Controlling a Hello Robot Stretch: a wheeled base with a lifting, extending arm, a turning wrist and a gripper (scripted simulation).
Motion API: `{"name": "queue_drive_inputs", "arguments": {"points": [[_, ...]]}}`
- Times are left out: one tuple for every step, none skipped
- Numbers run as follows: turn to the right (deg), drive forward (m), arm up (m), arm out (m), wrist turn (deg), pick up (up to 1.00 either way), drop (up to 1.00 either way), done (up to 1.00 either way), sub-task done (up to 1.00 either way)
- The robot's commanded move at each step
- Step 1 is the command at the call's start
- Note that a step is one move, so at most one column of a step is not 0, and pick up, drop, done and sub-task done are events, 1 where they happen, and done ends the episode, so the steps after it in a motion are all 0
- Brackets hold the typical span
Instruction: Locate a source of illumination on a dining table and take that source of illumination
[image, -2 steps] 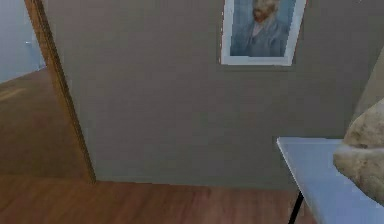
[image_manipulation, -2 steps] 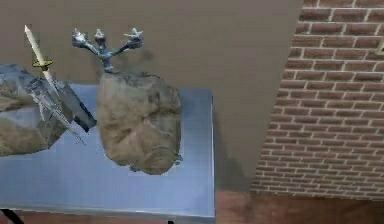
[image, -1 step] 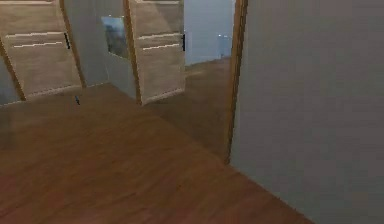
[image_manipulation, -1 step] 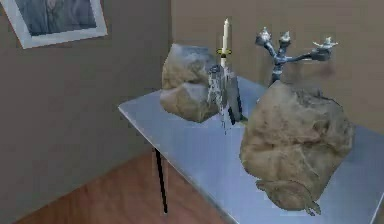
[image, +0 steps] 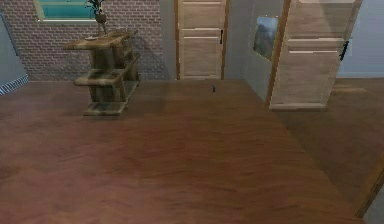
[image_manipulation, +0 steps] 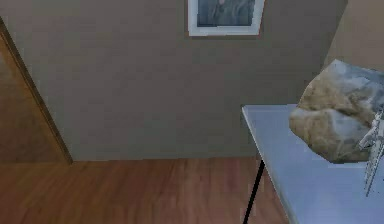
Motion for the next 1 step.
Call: {"name": "queue_drive_inputs", "arguments": {"points": [[0.0,0.20,0.00,0.00,0.0,0.00,0.00,0.00,0.00]]}}
